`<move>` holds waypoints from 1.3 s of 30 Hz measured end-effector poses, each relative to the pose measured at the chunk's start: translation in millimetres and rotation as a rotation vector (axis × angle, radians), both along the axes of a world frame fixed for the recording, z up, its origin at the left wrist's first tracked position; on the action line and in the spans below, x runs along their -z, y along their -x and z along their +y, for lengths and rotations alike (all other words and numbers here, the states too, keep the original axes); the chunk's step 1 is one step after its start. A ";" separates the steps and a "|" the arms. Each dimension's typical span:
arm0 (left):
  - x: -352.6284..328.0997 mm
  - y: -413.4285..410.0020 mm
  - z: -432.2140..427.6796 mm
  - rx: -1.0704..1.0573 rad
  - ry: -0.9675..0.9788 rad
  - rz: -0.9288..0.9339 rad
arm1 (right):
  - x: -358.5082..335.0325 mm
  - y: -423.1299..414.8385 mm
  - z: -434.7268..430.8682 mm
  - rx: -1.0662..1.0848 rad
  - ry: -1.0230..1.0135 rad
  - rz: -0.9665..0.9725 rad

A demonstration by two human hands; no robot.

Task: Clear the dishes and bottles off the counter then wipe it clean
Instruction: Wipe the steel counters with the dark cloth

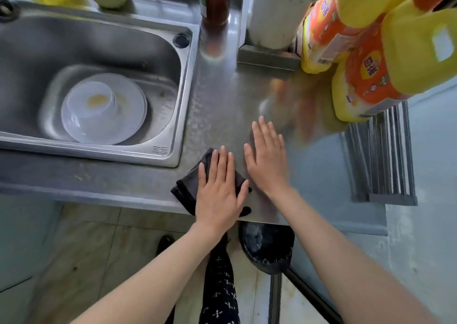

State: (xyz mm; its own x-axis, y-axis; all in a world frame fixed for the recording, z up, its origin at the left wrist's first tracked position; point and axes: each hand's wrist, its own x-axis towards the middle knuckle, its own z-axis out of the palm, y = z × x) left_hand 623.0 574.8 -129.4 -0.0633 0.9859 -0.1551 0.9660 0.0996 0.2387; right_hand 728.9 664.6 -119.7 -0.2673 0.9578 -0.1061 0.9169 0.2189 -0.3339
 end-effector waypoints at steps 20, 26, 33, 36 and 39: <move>-2.5 133.9 -39.2 -0.530 0.082 0.127 | -8.8 115.5 -11.4 -0.324 -0.047 0.023; -1.0 215.0 -25.8 -0.828 0.091 0.154 | 10.3 171.3 -30.7 -0.500 -0.093 -0.034; -4.8 219.6 -22.0 -0.914 0.005 0.109 | 14.8 171.1 -31.1 -0.488 -0.163 -0.092; -4.6 167.8 -26.7 -0.744 0.005 0.070 | 13.7 171.0 -30.9 -0.484 -0.142 -0.109; -1.6 177.4 -28.1 -0.698 0.020 0.110 | 12.9 170.9 -29.9 -0.488 -0.144 -0.103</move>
State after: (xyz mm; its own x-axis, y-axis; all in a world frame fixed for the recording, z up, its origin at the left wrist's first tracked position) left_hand 445.6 546.8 -127.7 -0.6963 0.7060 -0.1295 0.6929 0.7082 0.1353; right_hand 558.0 634.7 -132.5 -0.6818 0.7309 -0.0317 0.7229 0.6665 -0.1821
